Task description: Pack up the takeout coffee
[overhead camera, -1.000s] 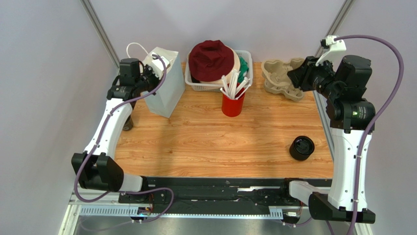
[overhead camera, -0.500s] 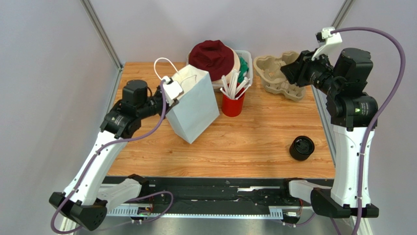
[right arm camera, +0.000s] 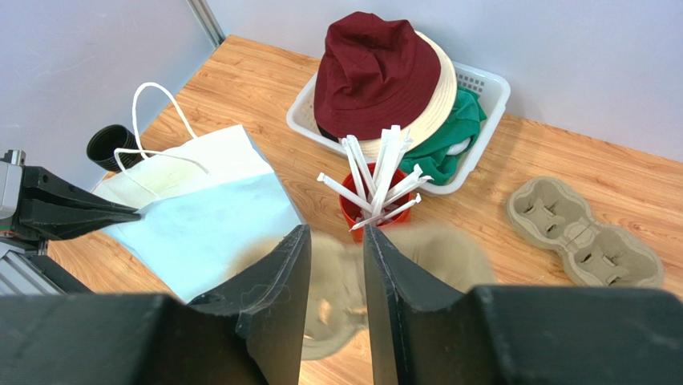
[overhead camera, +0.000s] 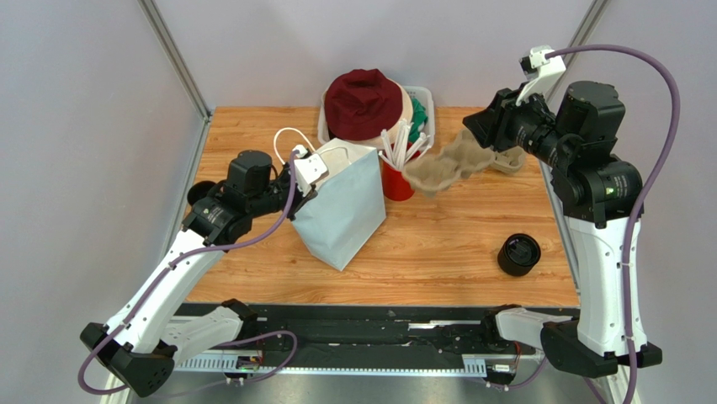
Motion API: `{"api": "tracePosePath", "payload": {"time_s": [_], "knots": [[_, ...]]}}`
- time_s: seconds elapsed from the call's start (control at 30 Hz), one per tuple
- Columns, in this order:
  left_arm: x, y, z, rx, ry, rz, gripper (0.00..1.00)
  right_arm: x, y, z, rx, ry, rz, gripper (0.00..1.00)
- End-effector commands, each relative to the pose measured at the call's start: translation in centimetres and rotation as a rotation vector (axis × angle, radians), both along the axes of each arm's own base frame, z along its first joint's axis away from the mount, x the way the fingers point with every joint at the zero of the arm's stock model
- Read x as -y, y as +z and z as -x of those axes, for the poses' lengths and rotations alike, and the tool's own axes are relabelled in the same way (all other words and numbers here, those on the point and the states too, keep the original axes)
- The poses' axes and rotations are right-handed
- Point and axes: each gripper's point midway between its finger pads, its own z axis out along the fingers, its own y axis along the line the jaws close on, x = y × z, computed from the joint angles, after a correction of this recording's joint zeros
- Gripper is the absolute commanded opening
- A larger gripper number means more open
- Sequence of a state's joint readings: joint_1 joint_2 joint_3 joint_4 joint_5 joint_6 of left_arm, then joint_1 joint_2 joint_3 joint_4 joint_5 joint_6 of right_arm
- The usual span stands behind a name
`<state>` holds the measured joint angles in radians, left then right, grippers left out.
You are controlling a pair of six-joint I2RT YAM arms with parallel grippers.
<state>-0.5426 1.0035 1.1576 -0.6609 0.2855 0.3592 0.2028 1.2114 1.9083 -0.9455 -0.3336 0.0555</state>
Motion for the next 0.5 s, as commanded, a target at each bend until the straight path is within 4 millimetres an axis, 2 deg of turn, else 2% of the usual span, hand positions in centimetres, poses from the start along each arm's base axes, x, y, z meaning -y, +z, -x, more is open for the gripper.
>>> {"api": "tracePosePath", "payload": {"time_s": [0.0,0.03,0.07,0.2,0.3,0.37,0.4,0.43,0.47], "knots": [[0.5,-1.8,0.4,-0.070,0.014,0.003,0.17,-0.3,0.7,0.0,0.018,-0.009,0.006,0.34],[0.7,-1.8,0.5,-0.077,0.002,0.009,0.30,-0.4,0.6,-0.1,0.016,-0.009,0.008,0.34],[1.1,-1.6,0.9,-0.087,-0.020,0.028,0.34,-0.4,0.4,-0.1,0.013,-0.010,0.012,0.34],[2.0,-0.3,1.7,-0.093,-0.075,0.074,0.38,-0.6,-0.2,-0.6,0.001,-0.016,0.040,0.34],[2.4,0.7,2.5,-0.087,-0.118,0.091,0.62,-0.1,-1.7,-1.1,-0.022,-0.035,0.082,0.35],[2.2,1.6,2.6,-0.069,-0.121,0.097,0.68,0.3,-4.6,-1.9,-0.061,-0.042,0.144,0.36],[2.2,1.9,2.5,-0.059,-0.121,0.098,0.69,0.5,-5.3,-2.2,-0.061,-0.050,0.162,0.37],[2.1,2.1,2.5,-0.048,-0.118,0.095,0.71,0.8,-7.7,-2.7,-0.106,-0.063,0.195,0.37],[2.0,2.5,2.3,-0.035,-0.107,0.095,0.72,0.8,-8.7,-2.9,-0.121,-0.059,0.216,0.38]]}}
